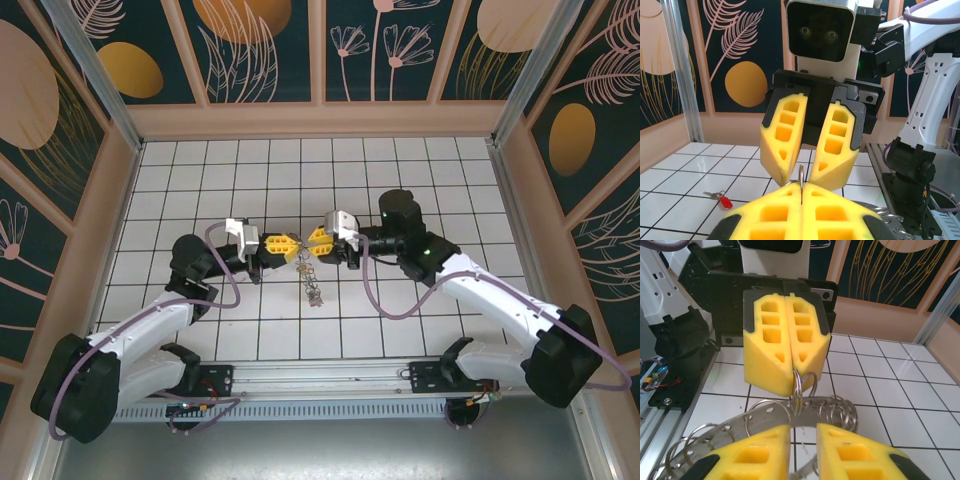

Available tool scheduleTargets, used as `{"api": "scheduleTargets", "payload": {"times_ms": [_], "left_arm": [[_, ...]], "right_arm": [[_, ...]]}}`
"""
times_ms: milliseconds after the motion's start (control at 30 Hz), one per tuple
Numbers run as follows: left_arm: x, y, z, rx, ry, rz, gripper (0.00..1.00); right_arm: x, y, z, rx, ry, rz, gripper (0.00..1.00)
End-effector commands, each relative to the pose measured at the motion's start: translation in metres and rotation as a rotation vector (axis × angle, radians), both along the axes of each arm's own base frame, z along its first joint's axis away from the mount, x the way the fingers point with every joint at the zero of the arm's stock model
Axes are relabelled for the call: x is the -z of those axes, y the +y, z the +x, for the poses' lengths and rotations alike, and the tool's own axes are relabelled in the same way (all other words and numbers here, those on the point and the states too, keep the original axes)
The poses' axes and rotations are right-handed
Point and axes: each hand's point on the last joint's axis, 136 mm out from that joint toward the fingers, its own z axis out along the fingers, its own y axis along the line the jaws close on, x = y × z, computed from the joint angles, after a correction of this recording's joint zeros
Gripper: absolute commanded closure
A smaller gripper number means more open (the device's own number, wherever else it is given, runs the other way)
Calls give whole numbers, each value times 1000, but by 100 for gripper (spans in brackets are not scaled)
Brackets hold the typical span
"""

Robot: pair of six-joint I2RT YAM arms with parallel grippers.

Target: Put the keys on the keyring

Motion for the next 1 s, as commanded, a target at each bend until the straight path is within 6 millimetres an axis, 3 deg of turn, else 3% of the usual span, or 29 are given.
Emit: {"api": "scheduleTargets", "payload": {"times_ms": [0, 267, 400, 467, 500, 567, 700, 833, 967], "left_arm": [[-26, -1, -6, 24, -88, -48, 100], [-26, -3, -6, 30, -87, -51, 100], [-27, -4, -4, 29, -81, -53, 100], [-24, -4, -1, 12, -68, -34, 100], [-18, -5, 3, -4, -54, 2, 100], [6, -8, 9, -20, -45, 143, 85], [38, -5, 7, 8, -61, 370, 88], [46, -7, 10, 27, -25, 411, 84], [42, -12, 15, 43, -14, 397, 84]], "right_arm": [[-14, 7, -4, -32, -30, 12, 79], [-7, 16, -12, -53, -16, 14, 82], [-5, 17, -11, -53, -14, 10, 100], [-4, 15, -9, -38, -23, -5, 100], [-2, 14, -7, -27, -32, -25, 100], [3, 11, -4, -6, -47, -78, 100], [17, 6, 4, 30, -30, -208, 100], [22, 7, 7, 33, -25, -279, 100], [25, 12, 13, 47, -40, -327, 100]]}}
